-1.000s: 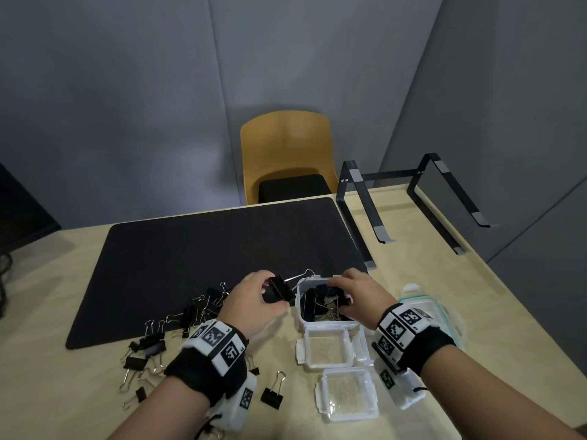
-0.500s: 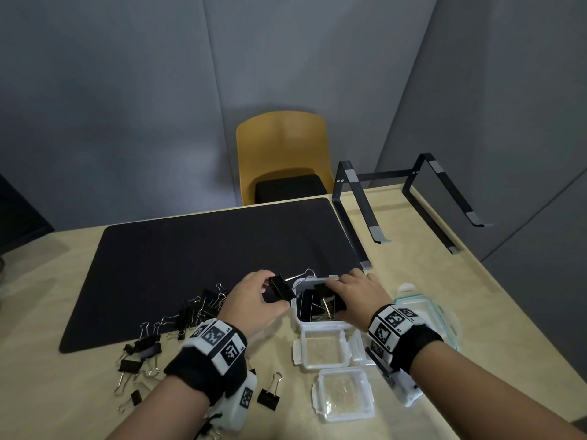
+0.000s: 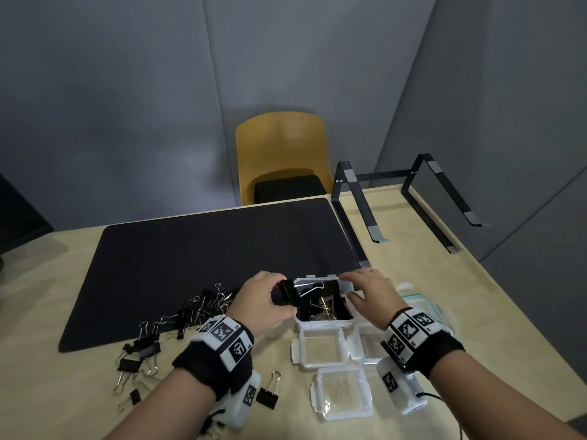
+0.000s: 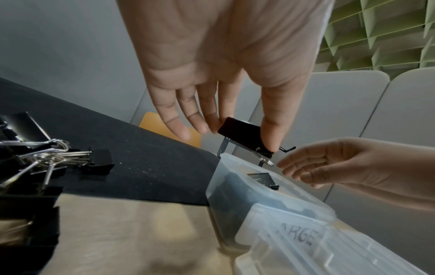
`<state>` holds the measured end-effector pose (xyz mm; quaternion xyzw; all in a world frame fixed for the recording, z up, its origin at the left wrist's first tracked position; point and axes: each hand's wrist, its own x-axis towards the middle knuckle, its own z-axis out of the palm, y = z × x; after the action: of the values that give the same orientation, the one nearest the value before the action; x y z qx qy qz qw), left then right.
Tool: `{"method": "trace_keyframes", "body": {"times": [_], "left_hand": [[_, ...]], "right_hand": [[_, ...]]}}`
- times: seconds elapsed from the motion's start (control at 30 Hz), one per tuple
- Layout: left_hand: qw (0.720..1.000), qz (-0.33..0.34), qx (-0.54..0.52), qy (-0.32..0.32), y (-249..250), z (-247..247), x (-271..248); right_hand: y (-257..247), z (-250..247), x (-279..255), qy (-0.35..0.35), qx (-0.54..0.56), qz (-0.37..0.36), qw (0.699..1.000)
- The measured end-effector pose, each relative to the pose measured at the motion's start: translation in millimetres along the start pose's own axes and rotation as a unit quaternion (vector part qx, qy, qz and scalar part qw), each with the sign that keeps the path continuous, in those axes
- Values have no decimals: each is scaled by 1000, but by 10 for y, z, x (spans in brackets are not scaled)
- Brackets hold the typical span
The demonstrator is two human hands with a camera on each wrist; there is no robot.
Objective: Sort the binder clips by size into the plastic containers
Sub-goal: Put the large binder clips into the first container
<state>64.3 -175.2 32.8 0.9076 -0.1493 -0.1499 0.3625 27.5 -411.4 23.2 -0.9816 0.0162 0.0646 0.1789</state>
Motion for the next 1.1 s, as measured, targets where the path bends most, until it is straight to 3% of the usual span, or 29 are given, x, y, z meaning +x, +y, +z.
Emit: {"method": "trace_keyframes", "body": {"times": [0.2, 0.47, 0.63, 1.1], "left_hand": [[994, 38, 70, -69, 53, 105, 97], [976, 77, 152, -136, 128, 195, 232], [974, 84, 159, -137, 140, 233, 240], [962, 125, 233, -67, 171, 380, 291]], "right_hand": [[95, 48, -49, 2, 55, -26, 998], [85, 127, -84, -26, 11, -39, 999], [65, 123, -63, -15, -23, -41, 999], [59, 76, -62, -16, -31, -44, 998]]}}
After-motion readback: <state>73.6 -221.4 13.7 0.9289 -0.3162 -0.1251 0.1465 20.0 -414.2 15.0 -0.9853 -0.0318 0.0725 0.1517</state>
